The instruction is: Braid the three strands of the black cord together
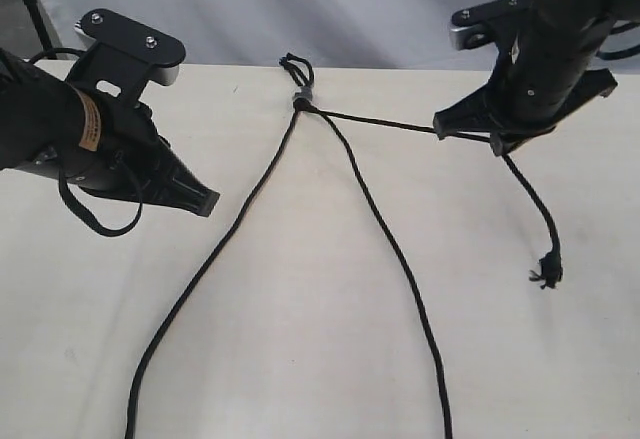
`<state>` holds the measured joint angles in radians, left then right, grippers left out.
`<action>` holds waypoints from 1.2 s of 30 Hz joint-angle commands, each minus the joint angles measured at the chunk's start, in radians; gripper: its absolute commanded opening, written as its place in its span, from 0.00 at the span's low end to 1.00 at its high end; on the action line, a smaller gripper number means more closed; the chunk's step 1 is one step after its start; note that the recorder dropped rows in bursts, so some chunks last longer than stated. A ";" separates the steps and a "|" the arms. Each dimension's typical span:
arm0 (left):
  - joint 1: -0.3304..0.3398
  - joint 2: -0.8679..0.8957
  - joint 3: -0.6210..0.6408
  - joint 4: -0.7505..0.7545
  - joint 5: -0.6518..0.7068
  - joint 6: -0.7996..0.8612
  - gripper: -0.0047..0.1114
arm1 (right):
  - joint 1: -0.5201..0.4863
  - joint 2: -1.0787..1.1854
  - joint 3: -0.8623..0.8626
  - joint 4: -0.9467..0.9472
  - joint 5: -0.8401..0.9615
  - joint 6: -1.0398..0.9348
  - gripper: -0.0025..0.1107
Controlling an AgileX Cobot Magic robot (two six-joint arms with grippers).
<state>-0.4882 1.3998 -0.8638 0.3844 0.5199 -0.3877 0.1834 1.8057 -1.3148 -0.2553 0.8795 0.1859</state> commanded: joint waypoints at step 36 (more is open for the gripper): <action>-0.083 0.158 -0.117 -0.455 -0.069 0.238 0.53 | -0.041 -0.215 -0.060 -0.263 0.213 0.071 0.67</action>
<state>-0.5347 1.4796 -0.9149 0.0000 0.4561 -0.1860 0.1486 1.6935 -1.3476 -0.4093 1.0472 0.2161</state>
